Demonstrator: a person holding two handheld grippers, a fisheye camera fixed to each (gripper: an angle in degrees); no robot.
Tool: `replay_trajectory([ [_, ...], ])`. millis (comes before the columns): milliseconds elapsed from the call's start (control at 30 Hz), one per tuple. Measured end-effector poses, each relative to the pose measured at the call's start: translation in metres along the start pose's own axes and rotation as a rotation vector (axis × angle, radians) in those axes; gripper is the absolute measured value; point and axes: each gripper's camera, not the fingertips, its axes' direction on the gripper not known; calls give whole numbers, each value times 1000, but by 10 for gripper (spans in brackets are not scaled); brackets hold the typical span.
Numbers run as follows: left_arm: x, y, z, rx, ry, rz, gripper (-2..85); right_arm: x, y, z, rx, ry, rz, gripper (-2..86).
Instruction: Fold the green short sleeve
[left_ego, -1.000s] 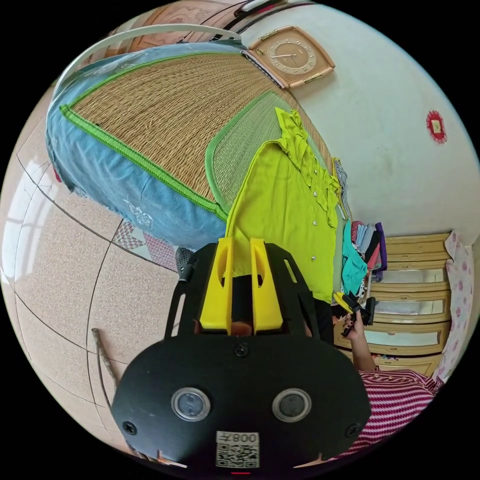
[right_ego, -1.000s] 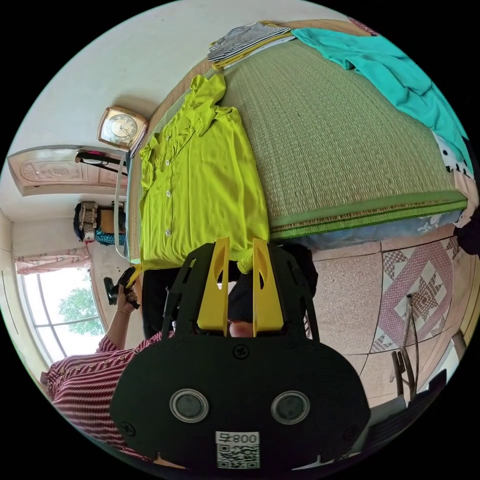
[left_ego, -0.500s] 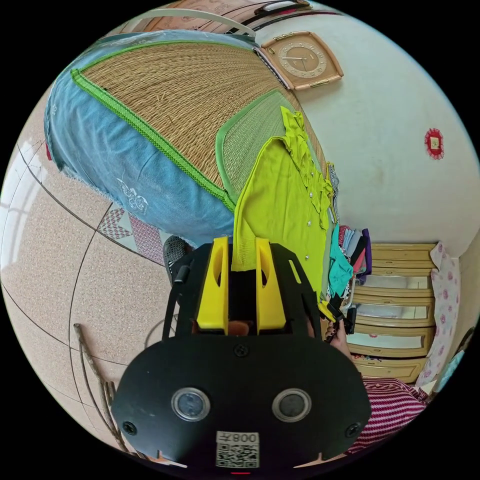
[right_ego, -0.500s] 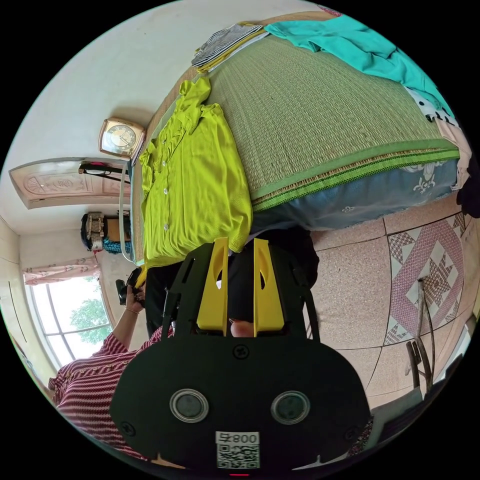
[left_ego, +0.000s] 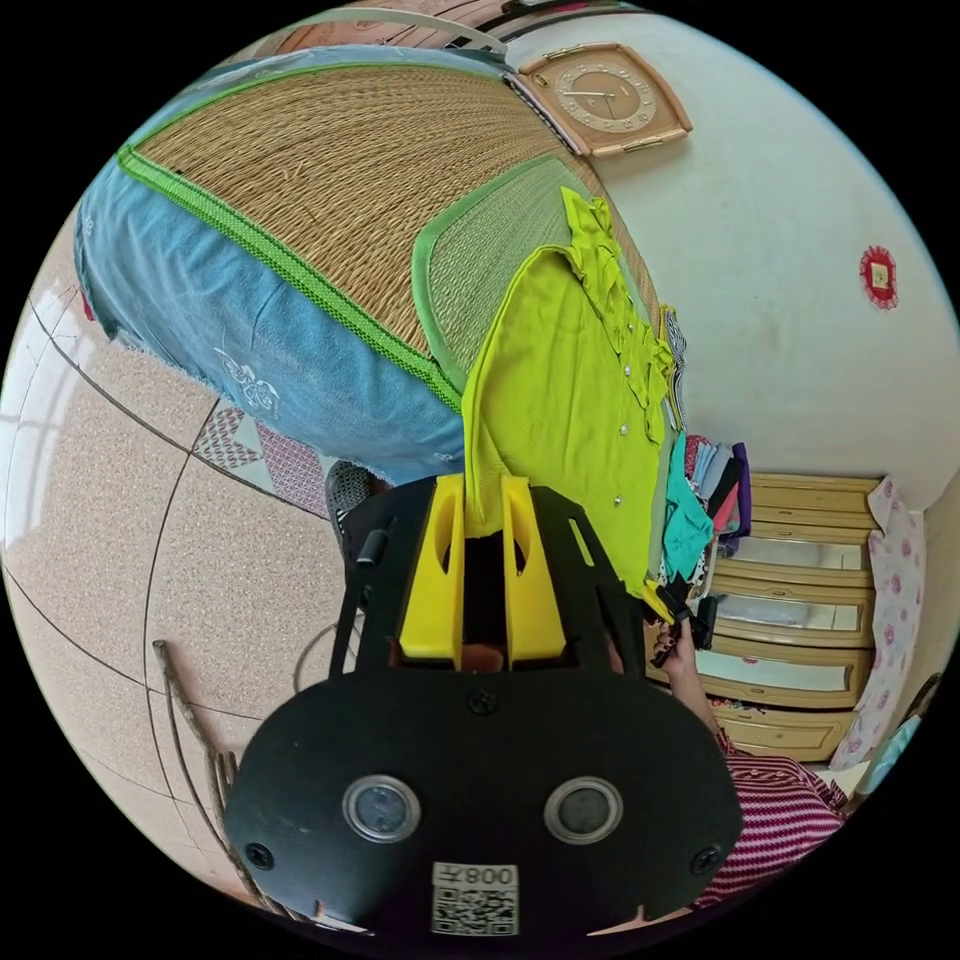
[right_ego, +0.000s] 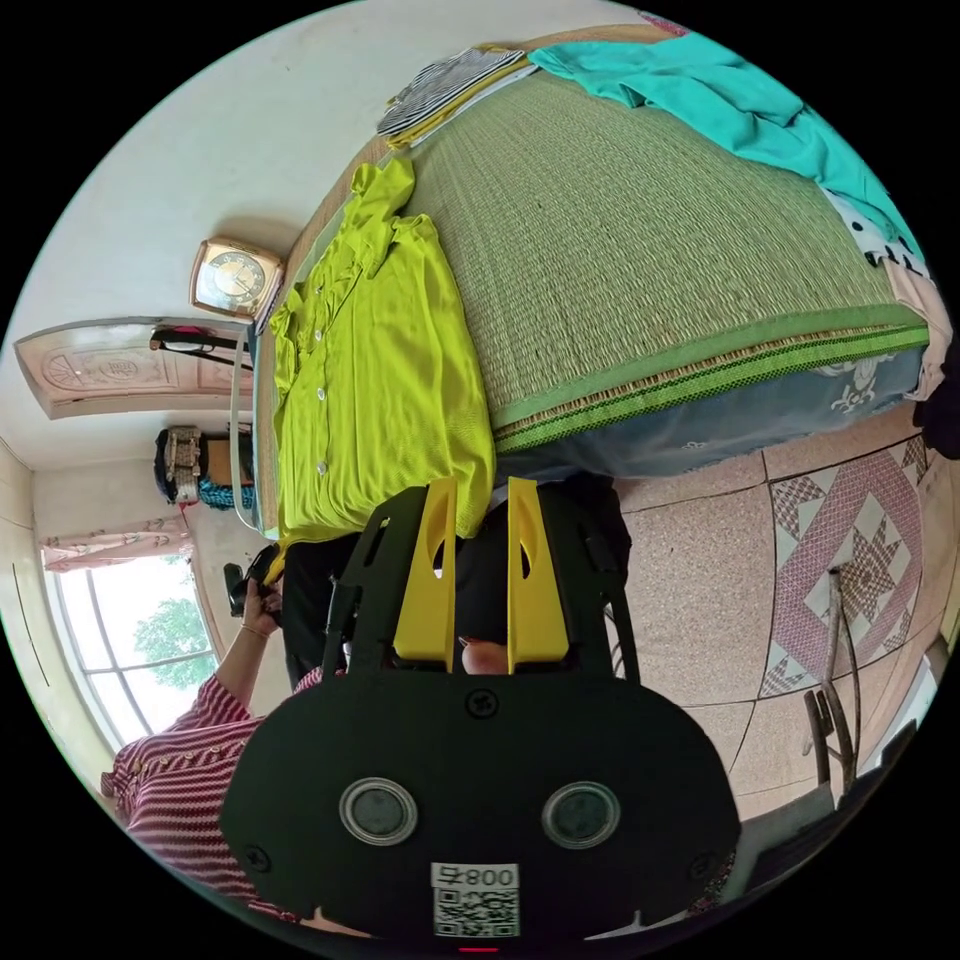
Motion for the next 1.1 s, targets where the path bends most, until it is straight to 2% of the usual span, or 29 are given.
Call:
replay_trajectory([
  [567,-26,42,-2,11,82,52,10,34,9,19,-32,-118,-15,9],
  [1100,-75,134,-44,51,304,78,10,67,61,-28,-18,-332,-138,5],
])
